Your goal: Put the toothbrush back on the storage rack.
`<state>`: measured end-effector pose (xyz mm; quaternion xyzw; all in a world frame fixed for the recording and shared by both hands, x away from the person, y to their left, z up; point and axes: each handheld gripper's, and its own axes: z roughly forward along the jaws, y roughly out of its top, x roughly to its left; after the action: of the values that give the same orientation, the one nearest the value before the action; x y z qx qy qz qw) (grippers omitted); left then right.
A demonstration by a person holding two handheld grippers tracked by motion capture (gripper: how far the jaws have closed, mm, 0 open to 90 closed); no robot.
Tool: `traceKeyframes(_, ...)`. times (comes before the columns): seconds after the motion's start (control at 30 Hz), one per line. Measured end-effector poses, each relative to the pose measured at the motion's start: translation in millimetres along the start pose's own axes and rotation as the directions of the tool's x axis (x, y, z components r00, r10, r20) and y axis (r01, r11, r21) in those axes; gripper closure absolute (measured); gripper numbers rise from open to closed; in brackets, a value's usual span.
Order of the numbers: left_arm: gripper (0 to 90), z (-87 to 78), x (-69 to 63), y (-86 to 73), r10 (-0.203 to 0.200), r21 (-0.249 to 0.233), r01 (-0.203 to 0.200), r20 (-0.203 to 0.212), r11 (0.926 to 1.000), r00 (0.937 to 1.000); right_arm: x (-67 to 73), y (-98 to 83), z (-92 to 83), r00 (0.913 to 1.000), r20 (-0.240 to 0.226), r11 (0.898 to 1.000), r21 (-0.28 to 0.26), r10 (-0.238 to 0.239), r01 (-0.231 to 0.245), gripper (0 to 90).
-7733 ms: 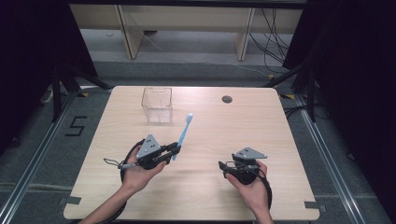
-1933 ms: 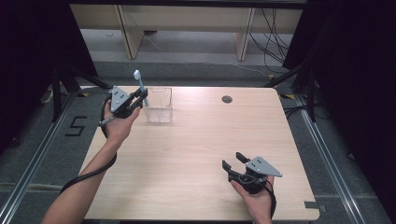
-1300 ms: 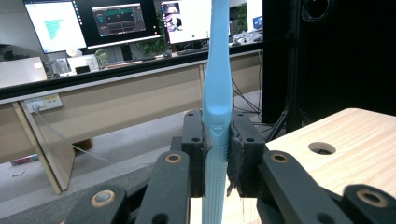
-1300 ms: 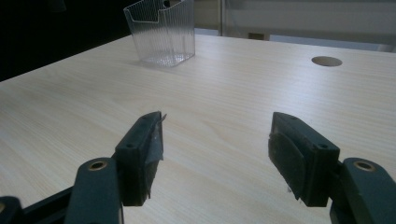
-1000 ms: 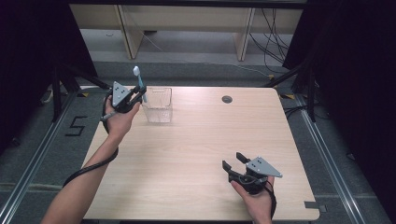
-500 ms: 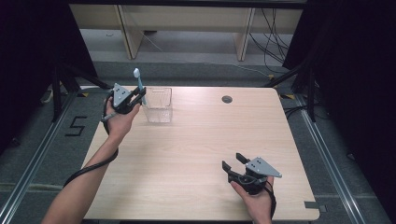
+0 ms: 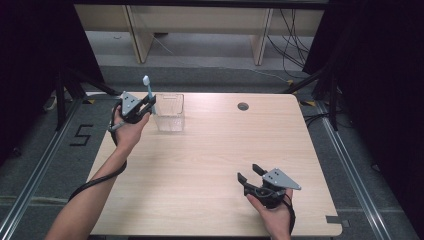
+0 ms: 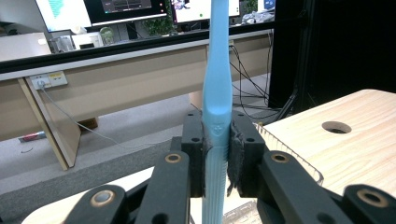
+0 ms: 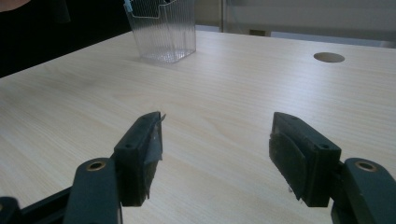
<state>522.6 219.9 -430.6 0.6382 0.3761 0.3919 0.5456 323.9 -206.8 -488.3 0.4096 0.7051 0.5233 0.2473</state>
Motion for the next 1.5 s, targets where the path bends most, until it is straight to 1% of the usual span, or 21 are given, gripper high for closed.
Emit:
traceKeyframes(0.03, 77.6, 0.1, -0.1, -0.3, 0.0, 0.002, 0.0, 0.0, 1.0, 1.0, -0.1, -0.1, 0.0, 1.0, 0.002, 1.0, 0.0, -0.002, 0.002, 35.6)
traceKeyframes(0.1, 77.6, 0.2, 0.1, -0.9, 0.005, 0.007, -0.005, -0.001, 1.0, 1.0, 1.4, -0.4, 0.0, 0.9997, -0.007, 1.0, 0.01, 0.021, -0.021, 35.5)
traceKeyframes(0.17, 77.6, 0.8, -0.2, -1.7, 0.002, 0.01, -0.002, 0.0, 0.9999, 1.0, 1.4, -0.3, -0.2, 0.9997, -0.009, 1.0, 0.013, 0.021, -0.021, 35.5)
traceKeyframes(0.27, 77.6, 1.3, -0.8, -3.8, 0.003, 0.015, -0.003, 0.001, 0.9999, 1.0, -0.8, -0.5, 0.1, 0.9999, 0.002, 1.0, 0.0, -0.011, 0.011, 35.5)
traceKeyframes(0.43, 77.5, 1.7, -0.8, -7.2, -0.001, 0.026, 0.001, -0.002, 0.9997, 1.0, -0.8, -1.0, 1.1, 1.0, -0.008, 1.0, -0.004, -0.003, 0.003, 35.5)
traceKeyframes(0.77, 77.6, 3.7, -1.8, -10.4, 0.002, 0.036, -0.002, -0.004, 0.9993, 1.0, -0.9, -1.2, 0.5, 1.0, -0.005, 1.0, 0.005, -0.005, 0.006, 35.5)
traceKeyframes(0.83, 77.5, 4.1, -1.8, -11.0, 0.001, 0.039, -0.001, -0.005, 0.9992, 1.0, -0.6, -1.6, 1.1, 0.9999, -0.01, 1.0, 0.004, 0.0, 0.0, 35.5)
traceKeyframes(0.87, 77.5, 4.3, -1.8, -11.4, -0.001, 0.039, 0.002, -0.004, 0.9992, 1.0, 0.7, -1.7, 1.0, 0.9996, -0.019, 1.0, 0.01, 0.022, -0.022, 35.5)
traceKeyframes(0.9, 77.5, 4.6, -1.8, -11.7, -0.003, 0.04, 0.003, -0.004, 0.9992, 1.0, -0.2, -1.4, 0.5, 1.0, -0.006, 1.0, 0.012, 0.003, -0.003, 35.5)
traceKeyframes(0.97, 77.5, 5.1, -1.7, -12.2, -0.002, 0.042, 0.002, -0.004, 0.9991, 1.0, -0.1, -1.4, 0.7, 1.0, -0.006, 1.0, 0.012, 0.004, -0.004, 35.4)
traceKeyframes(1.0, 77.5, 5.3, -1.7, -12.5, 0.0, 0.043, 0.001, -0.004, 0.9991, 1.0, 0.9, -1.6, 0.9, 0.9997, -0.012, 1.0, 0.016, 0.02, -0.02, 35.4)
traceKeyframes(1.07, 77.5, 5.7, -1.7, -13.1, -0.004, 0.048, 0.004, -0.004, 0.9988, 1.0, 1.0, -1.6, 0.5, 0.9998, -0.007, 1.0, 0.021, 0.021, -0.02, 35.4)
traceKeyframes(1.1, 77.5, 5.8, -1.5, -13.4, -0.003, 0.049, 0.003, -0.004, 0.9988, 1.0, 1.7, -1.9, 0.8, 0.9994, -0.014, 0.999, 0.023, 0.033, -0.033, 35.4)
traceKeyframes(1.13, 77.5, 6.1, -1.5, -13.9, -0.003, 0.046, 0.003, -0.001, 0.9989, 1.0, -0.8, -1.8, 1.0, 1.0, 0.002, 1.0, 0.012, -0.005, 0.005, 35.4)
traceKeyframes(1.2, 77.5, 6.2, -1.6, -14.2, -0.003, 0.05, 0.003, -0.004, 0.9987, 1.0, -0.9, -2.1, 1.4, 1.0, -0.003, 1.0, 0.01, -0.003, 0.003, 35.4)
traceKeyframes(1.23, 77.5, 6.3, -1.7, -14.3, -0.004, 0.051, 0.005, -0.005, 0.9987, 1.0, 2.0, -2.5, 0.8, 0.9993, -0.008, 0.999, 0.022, 0.038, -0.038, 35.4)
traceKeyframes(1.33, 77.5, 6.6, -2.0, -14.9, -0.005, 0.054, 0.005, -0.005, 0.9985, 1.0, 2.1, -2.6, 0.8, 0.9992, -0.01, 0.999, 0.023, 0.039, -0.039, 35.4)
traceKeyframes(1.37, 77.5, 6.7, -2.0, -15.1, -0.003, 0.055, 0.003, -0.004, 0.9985, 1.0, 0.0, -2.4, 1.3, 0.9999, -0.007, 1.0, 0.014, 0.01, -0.01, 35.4)
traceKeyframes(1.4, 77.5, 7.0, -1.9, -15.5, -0.003, 0.057, 0.003, -0.002, 0.9984, 1.0, -0.8, -2.3, 1.5, 1.0, -0.005, 1.0, 0.01, -0.003, 0.003, 35.4)
traceKeyframes(1.43, 77.5, 7.3, -1.9, -16.0, -0.006, 0.056, 0.006, -0.003, 0.9984, 1.0, 2.0, -2.7, 0.9, 0.9993, -0.01, 0.999, 0.023, 0.036, -0.036, 35.4)
traceKeyframes(1.5, 77.4, 7.5, -1.5, -16.6, -0.008, 0.058, 0.008, -0.004, 0.9983, 1.0, 1.9, -2.8, 1.0, 0.9993, -0.008, 0.999, 0.025, 0.038, -0.037, 35.4)
